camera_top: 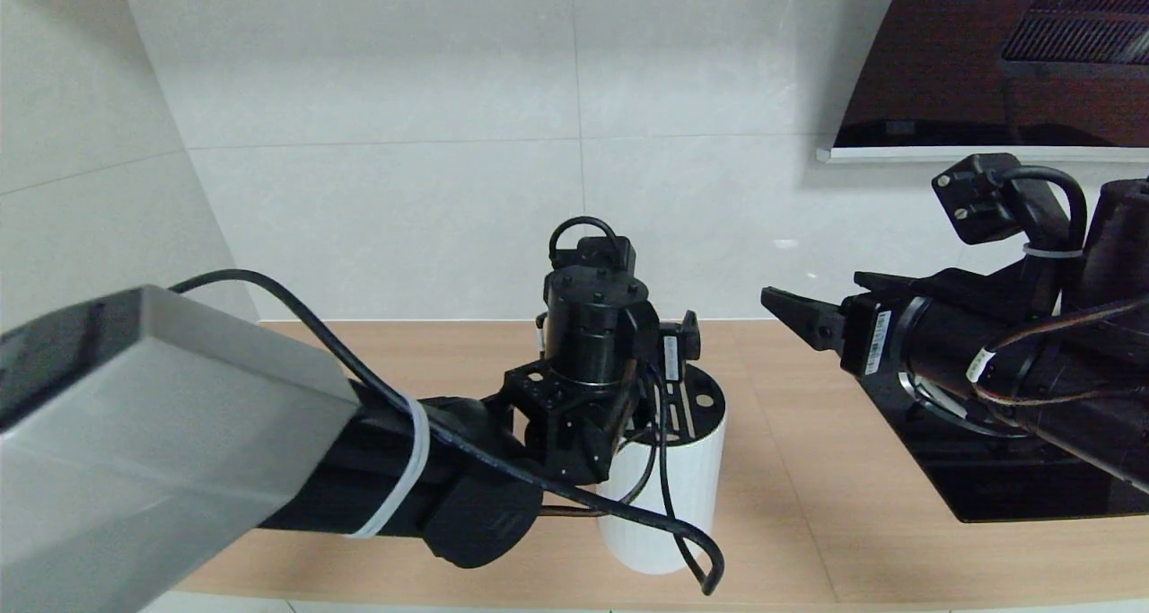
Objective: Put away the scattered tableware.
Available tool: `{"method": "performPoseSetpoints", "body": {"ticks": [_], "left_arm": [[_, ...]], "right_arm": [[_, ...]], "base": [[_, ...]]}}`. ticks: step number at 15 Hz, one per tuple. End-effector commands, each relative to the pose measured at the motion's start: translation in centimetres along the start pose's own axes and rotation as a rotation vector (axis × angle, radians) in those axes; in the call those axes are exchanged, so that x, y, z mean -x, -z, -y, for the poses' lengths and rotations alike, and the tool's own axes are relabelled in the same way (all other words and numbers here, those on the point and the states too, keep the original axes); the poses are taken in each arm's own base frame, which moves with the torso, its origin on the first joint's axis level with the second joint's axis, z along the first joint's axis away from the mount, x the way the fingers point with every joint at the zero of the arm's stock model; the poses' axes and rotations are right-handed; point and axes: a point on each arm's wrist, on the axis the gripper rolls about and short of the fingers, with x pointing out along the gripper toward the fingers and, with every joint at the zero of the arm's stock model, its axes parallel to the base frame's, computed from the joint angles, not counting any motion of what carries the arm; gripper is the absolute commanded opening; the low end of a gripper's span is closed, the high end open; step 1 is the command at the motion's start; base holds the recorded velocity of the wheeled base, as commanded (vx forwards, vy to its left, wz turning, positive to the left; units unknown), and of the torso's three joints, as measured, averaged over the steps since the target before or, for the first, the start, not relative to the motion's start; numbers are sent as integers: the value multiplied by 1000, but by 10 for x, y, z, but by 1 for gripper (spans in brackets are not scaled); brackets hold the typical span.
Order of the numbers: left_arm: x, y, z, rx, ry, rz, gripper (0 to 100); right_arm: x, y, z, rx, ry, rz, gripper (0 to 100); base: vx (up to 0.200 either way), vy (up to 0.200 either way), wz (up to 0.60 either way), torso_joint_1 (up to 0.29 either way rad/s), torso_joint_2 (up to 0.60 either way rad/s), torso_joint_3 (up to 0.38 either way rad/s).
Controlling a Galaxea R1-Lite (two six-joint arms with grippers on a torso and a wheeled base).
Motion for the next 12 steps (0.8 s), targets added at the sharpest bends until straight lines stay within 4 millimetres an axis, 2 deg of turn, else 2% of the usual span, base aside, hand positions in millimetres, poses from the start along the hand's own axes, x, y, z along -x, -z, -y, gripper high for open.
{"method": "performPoseSetpoints", "body": {"ticks": [1, 3, 5, 6, 8, 9, 12], "left_arm": [[74, -87, -22, 73, 73, 201, 100], [129, -117, -49, 55, 212, 265, 100], [160, -133, -84, 56, 209, 316, 100], [174, -139, -102, 60, 163, 348, 100], [203, -135, -134, 59, 69, 388, 100], [226, -122, -155, 52, -8, 392, 100], [286, -87, -181, 44, -86, 396, 100]], "right_arm": [[0, -3, 1, -3, 4, 11, 100], [4, -10, 12, -13, 43, 40, 100], [13, -13, 20, -19, 72, 62, 100], [23, -12, 28, -25, 96, 76, 100], [62, -7, 40, -33, 117, 139, 100], [96, 2, 50, -37, 131, 173, 100], [160, 27, 64, -44, 164, 261, 100]], "base": [[0, 0, 0, 0, 0, 0], [0, 0, 0, 0, 0, 0], [0, 0, 0, 0, 0, 0], [0, 0, 0, 0, 0, 0], [0, 0, 0, 0, 0, 0], [0, 0, 0, 0, 0, 0], [0, 0, 0, 0, 0, 0]]}}
